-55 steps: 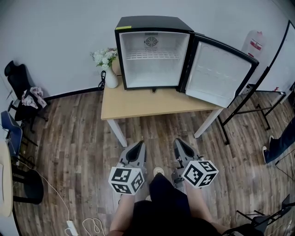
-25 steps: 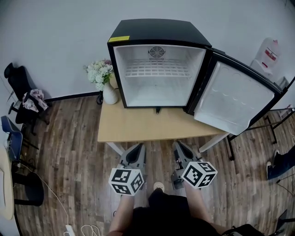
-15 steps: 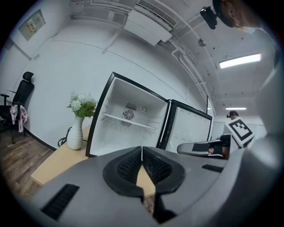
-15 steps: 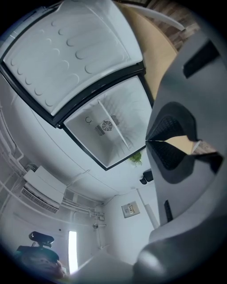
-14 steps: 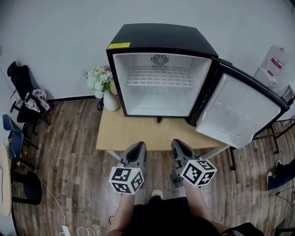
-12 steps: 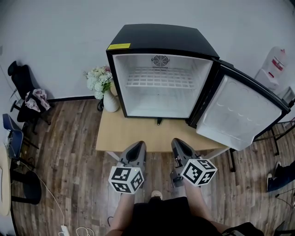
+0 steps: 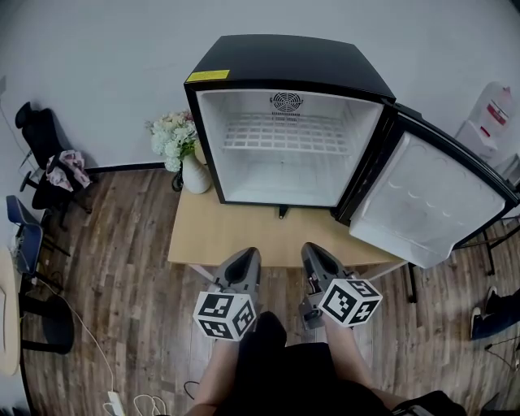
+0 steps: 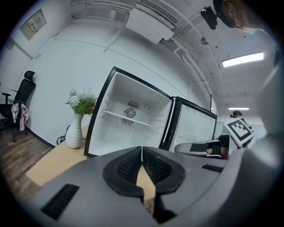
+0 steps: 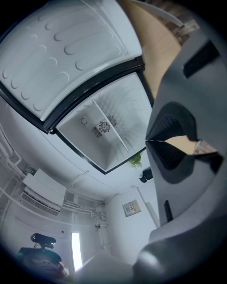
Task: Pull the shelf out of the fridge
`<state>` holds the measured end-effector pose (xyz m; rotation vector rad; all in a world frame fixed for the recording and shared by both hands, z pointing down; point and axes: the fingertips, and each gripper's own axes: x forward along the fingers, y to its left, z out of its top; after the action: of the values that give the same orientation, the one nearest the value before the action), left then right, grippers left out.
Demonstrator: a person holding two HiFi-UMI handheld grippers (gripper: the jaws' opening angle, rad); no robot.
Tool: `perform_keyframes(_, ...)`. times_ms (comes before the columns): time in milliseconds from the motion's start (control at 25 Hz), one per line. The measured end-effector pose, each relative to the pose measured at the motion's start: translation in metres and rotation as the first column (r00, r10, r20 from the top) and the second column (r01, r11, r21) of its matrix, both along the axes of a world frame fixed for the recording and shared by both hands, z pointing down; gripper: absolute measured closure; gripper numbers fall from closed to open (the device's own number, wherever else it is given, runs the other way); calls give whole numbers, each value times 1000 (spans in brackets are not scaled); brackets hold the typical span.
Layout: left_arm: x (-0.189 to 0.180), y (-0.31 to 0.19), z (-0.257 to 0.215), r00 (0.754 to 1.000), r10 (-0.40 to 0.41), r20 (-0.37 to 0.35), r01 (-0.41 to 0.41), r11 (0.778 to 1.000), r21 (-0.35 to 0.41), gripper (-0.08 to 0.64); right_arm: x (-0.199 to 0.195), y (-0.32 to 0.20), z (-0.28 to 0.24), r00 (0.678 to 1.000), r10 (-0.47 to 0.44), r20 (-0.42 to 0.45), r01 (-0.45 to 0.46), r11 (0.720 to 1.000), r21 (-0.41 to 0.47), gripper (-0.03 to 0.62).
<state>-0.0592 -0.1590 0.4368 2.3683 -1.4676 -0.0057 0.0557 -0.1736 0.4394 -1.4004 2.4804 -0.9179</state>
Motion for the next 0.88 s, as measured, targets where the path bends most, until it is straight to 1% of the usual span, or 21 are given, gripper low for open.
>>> perform_keyframes(240,3,3,8,1000,2,-1,-2,1000,-29,552,4,2,8,1000,12,14,-12,999,-30,600)
perform_keyframes(400,5,-2,10,1000,5,2,-5,999,-43,552,12,-6,11,999,35,22,-34,998,-47,600)
perform_keyframes(600,6,-22,8,1000,4,-3,-4,999,-41,552,21,-27,7,998,61,32,-60,997,-42,600)
perform_keyframes(880,7,-48,13,1000,7,-31,-8,999,-45,552,18,-48,13,997,69,42,-67,996,-50,600)
